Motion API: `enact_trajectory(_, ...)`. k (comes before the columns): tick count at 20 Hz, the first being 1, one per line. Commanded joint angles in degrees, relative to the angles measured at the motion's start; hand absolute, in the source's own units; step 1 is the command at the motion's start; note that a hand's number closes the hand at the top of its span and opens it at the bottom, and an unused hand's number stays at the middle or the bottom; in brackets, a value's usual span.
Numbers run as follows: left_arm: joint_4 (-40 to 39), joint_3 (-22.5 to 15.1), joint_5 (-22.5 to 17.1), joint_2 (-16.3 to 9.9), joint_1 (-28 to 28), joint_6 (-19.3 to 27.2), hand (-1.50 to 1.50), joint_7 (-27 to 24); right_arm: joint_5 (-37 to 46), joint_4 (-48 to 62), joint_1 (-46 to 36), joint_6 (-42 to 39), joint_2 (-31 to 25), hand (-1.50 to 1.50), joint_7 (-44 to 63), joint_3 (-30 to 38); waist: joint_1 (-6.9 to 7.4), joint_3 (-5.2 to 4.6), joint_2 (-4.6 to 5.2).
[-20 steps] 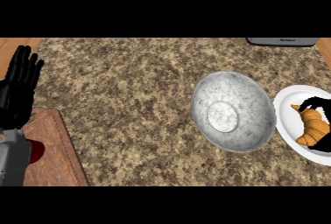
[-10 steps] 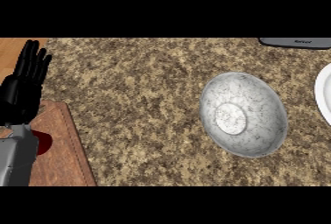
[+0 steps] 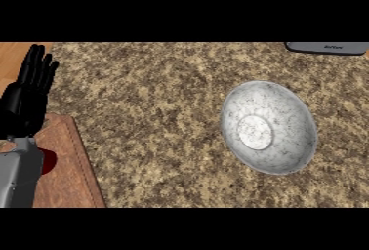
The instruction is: Pick the croissant from the plate and place it in the bowl
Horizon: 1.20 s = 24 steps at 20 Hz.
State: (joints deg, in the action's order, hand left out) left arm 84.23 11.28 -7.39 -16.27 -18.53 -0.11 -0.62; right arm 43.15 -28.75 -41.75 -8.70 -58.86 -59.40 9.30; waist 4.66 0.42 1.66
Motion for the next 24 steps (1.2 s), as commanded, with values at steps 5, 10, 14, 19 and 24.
enact_trajectory(5,-0.79,0.82,-0.1,-1.02,0.29,-0.43,0.0,0.1,-8.16,3.4,-7.49,-16.66,0.04,1.5,-12.23,0.91,-0.72,-0.21,-0.74)
enact_trajectory(10,-1.8,0.26,0.6,0.43,0.96,0.54,0.0,-0.74,-11.04,1.21,-12.44,-25.35,1.2,1.5,-8.69,-2.91,-1.49,-0.51,-1.16)
enact_trajectory(14,-0.49,-0.04,1.26,0.23,1.83,0.59,0.0,-1.43,-13.39,0.18,-13.67,-28.04,3.19,1.5,-6.48,-5.66,-2.0,-0.44,-1.39)
enact_trajectory(19,-0.7,1.72,0.28,-1.59,1.78,-0.08,0.0,-0.39,-14.76,-4.03,-16.45,-30.44,7.09,1.5,-0.83,-11.01,-2.71,-0.51,-1.63)
enact_trajectory(24,-0.59,2.44,0.4,-1.87,1.56,0.67,0.0,-0.13,-16.03,-10.45,-17.3,-30.77,12.08,1.5,5.24,-16.51,-4.32,-0.54,-2.06)
